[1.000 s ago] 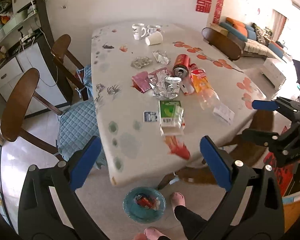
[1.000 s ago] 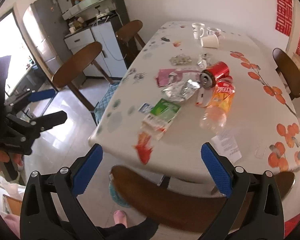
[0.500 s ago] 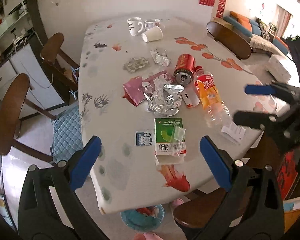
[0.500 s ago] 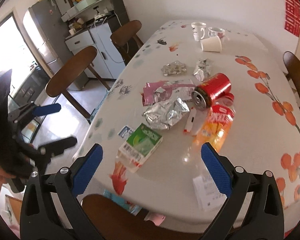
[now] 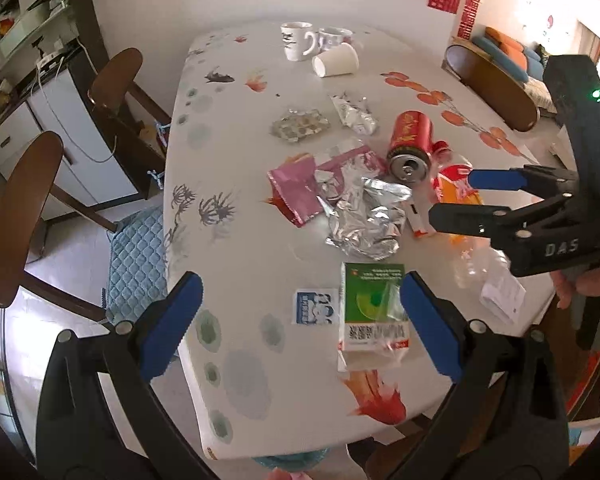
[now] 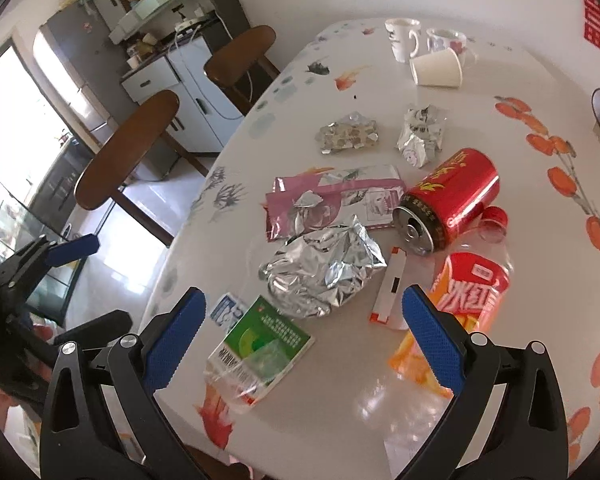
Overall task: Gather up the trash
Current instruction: 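Move the right gripper to the crumpled silver foil and close on it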
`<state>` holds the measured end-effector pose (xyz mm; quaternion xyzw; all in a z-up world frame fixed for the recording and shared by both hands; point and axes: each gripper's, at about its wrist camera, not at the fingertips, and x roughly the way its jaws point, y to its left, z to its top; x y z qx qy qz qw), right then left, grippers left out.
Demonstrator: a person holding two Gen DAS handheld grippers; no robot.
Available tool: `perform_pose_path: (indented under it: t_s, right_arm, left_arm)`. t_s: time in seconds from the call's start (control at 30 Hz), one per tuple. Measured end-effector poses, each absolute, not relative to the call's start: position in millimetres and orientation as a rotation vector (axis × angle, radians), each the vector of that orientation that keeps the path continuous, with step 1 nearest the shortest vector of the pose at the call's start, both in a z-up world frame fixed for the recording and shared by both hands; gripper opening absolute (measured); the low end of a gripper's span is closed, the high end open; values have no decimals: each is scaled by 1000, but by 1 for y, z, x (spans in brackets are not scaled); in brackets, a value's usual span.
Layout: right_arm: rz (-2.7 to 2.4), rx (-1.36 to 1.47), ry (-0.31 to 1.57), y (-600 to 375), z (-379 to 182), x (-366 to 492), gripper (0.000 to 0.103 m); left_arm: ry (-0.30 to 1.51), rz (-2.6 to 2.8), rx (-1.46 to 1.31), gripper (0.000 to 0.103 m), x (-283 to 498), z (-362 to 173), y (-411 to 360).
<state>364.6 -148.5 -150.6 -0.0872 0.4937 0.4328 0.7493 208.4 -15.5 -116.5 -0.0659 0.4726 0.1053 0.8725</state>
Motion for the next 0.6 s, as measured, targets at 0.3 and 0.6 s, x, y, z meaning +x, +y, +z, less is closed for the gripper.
perform_pose_path:
  t_s: [0.3, 0.6]
  right_arm:
    - [929, -192, 1135, -136, -181, 385, 98]
    - [926, -215, 1170, -120, -206, 404, 97]
  left_arm:
    - [1008, 215, -140, 97, 224, -129, -16]
    - [1019, 242, -185, 97, 226, -137, -6]
